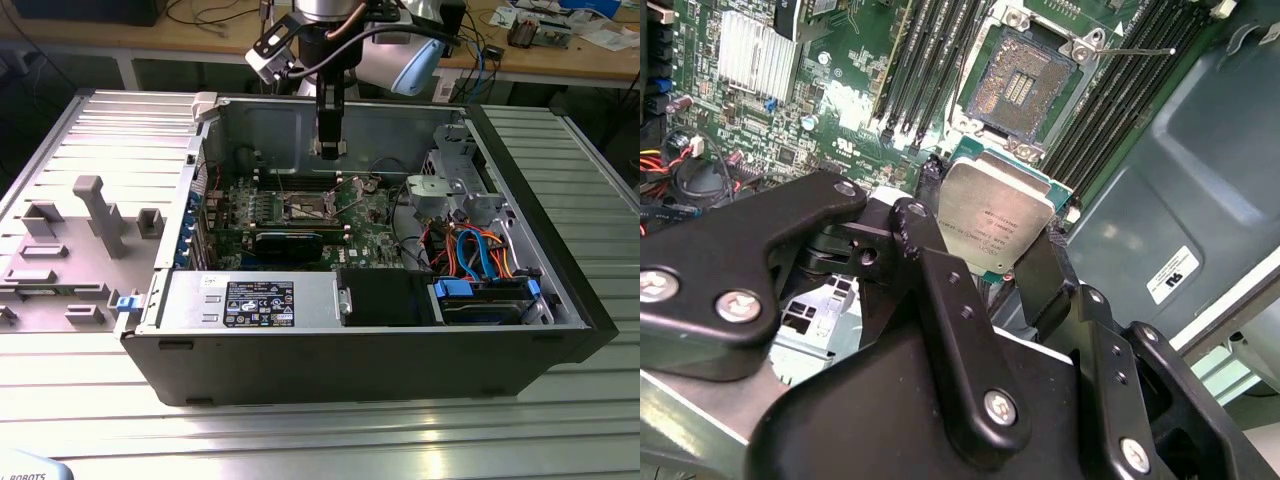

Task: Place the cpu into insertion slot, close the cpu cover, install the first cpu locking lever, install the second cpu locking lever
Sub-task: 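Place the cpu into insertion slot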

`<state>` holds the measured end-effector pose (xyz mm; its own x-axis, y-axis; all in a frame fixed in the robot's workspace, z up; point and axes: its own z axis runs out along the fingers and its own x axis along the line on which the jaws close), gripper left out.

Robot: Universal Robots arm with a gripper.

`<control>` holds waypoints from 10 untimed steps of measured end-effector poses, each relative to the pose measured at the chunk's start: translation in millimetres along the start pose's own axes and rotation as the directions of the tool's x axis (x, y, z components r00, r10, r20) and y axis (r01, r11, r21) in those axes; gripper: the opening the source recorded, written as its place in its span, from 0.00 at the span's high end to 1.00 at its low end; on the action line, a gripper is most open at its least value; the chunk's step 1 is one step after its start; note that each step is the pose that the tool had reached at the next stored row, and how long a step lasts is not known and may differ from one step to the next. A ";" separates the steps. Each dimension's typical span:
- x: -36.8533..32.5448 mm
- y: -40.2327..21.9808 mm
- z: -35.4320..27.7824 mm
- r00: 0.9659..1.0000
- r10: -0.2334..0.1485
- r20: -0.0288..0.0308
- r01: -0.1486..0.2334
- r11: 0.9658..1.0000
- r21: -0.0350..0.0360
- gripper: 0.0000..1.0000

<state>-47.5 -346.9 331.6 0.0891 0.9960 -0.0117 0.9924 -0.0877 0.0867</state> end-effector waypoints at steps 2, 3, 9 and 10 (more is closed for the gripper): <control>0.0 -0.1 0.3 1.000 0.000 -0.001 0.000 1.000 0.000 0.46; 0.0 0.0 0.3 1.000 0.000 -0.001 0.000 1.000 0.000 0.46; 0.0 0.0 0.4 1.000 0.000 -0.001 0.000 1.000 0.000 0.46; 0.0 0.0 0.3 1.000 0.000 -0.001 0.000 1.000 0.000 0.46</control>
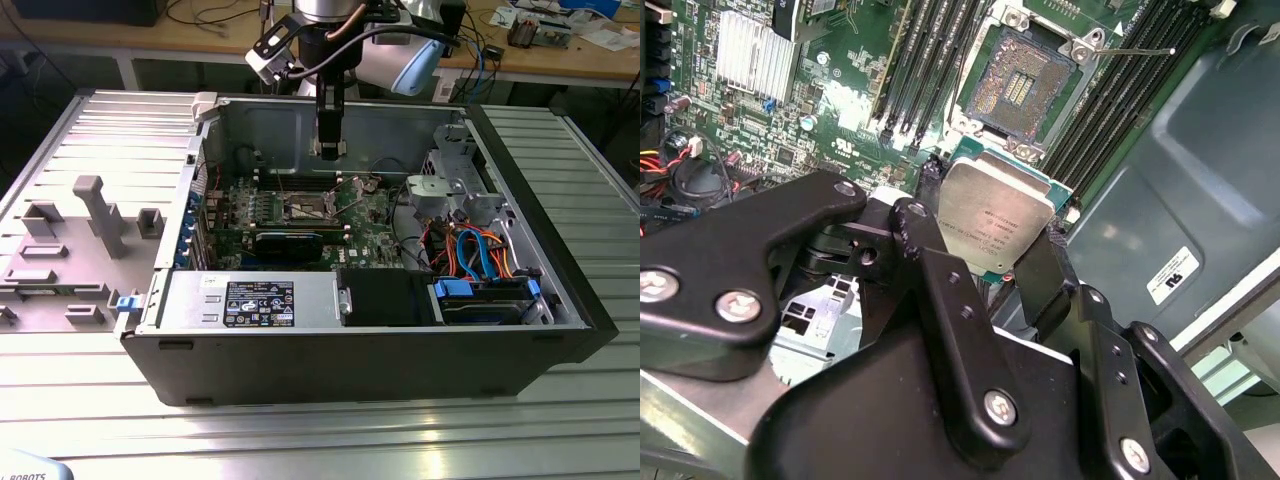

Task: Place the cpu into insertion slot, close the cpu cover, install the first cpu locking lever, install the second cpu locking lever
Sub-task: 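Place the cpu into insertion slot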

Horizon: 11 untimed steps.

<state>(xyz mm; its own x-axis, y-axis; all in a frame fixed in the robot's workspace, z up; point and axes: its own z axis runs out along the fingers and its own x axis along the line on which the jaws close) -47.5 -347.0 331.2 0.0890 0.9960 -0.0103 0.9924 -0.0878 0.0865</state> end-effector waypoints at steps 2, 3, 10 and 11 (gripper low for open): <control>0.0 0.0 0.0 1.000 0.000 0.000 0.000 1.000 0.000 0.46; 0.0 0.0 0.0 1.000 0.000 0.000 0.000 1.000 0.000 0.46; 0.3 -0.8 8.9 1.000 -0.031 -0.003 0.031 1.000 0.001 0.46; 0.3 -1.0 10.7 0.999 -0.047 -0.005 0.047 0.999 0.001 0.46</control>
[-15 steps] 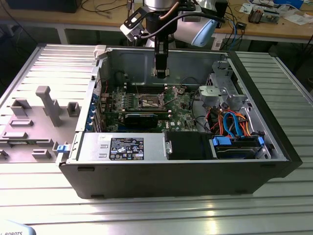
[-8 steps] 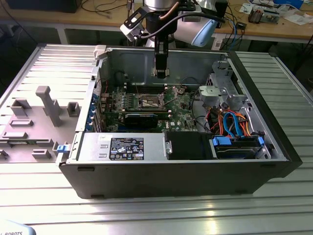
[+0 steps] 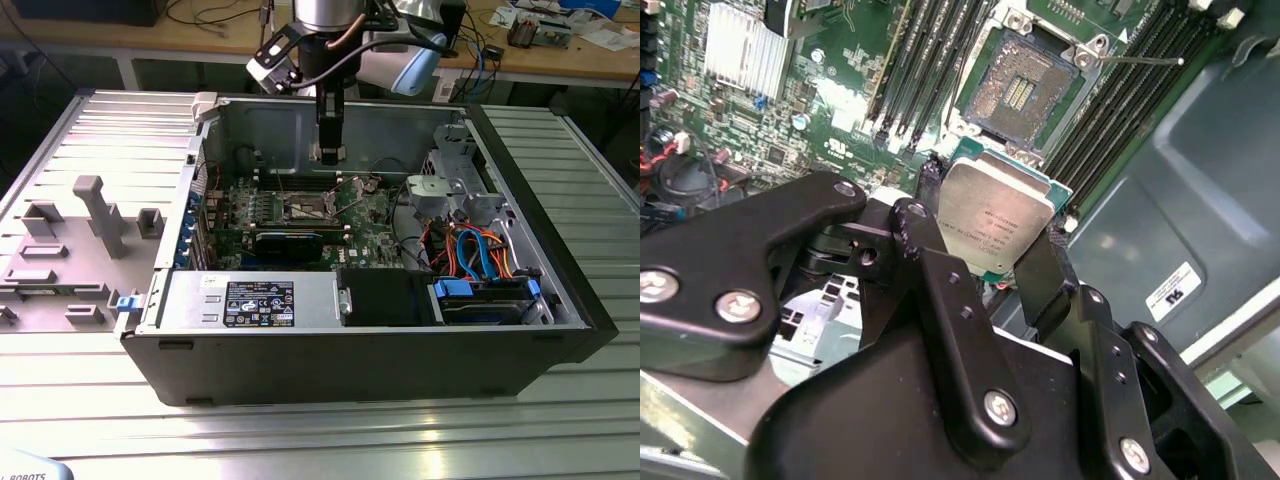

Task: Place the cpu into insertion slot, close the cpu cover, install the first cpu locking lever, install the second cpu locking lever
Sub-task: 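Place the cpu into insertion slot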

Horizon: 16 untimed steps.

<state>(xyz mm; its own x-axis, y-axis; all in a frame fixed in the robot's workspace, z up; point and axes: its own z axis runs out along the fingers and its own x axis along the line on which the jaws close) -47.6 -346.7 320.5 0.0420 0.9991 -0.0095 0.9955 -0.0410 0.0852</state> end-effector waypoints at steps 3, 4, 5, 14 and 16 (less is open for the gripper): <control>0.0 -1.3 6.4 1.000 -0.028 -0.003 0.028 1.000 0.000 0.46; -0.1 -4.5 8.7 1.000 -0.029 -0.004 0.029 1.000 0.000 0.46; -0.3 -10.4 9.7 1.000 -0.029 -0.008 0.029 1.000 -0.001 0.46; 0.4 -14.3 11.5 0.999 -0.030 -0.012 0.030 1.000 -0.001 0.46; 0.4 -14.3 11.5 0.999 -0.030 -0.012 0.030 1.000 -0.001 0.46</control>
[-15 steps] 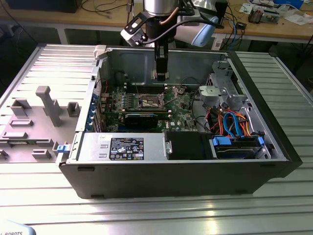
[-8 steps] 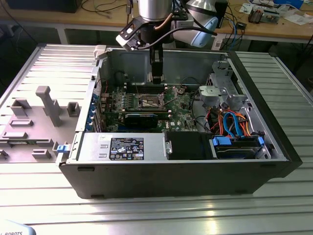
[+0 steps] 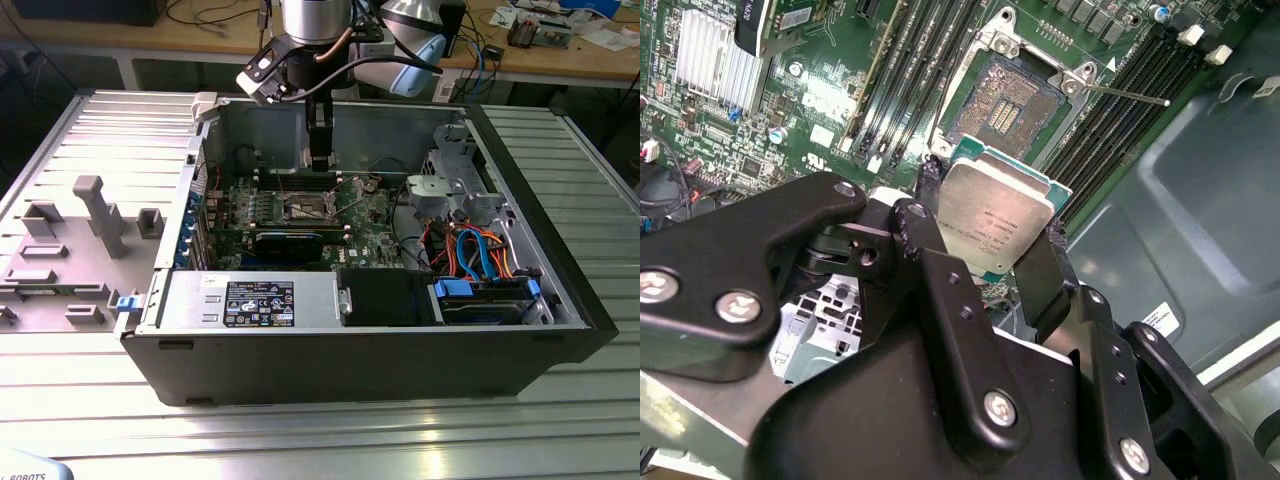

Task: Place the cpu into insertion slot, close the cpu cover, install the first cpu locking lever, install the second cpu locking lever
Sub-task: 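Place the cpu into insertion slot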

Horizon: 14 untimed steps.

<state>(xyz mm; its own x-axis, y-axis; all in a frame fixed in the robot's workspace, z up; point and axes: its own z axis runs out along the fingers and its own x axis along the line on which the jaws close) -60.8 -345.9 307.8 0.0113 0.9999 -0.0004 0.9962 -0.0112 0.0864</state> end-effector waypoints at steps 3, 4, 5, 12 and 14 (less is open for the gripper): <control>0.1 0.0 0.0 1.000 0.000 0.000 0.000 1.000 0.000 0.46; 0.1 0.0 0.0 1.000 0.000 0.000 0.000 1.000 0.000 0.46; 0.1 0.0 0.0 1.000 0.000 0.000 0.000 1.000 0.000 0.46; 0.3 -0.8 8.6 1.000 -0.015 -0.004 0.015 1.000 0.000 0.46; 0.3 -1.0 11.5 0.999 -0.031 -0.006 0.031 1.000 0.000 0.46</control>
<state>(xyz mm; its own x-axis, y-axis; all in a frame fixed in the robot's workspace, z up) -60.9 -345.6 296.2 -0.0205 0.9998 0.0025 0.9961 0.0203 0.0863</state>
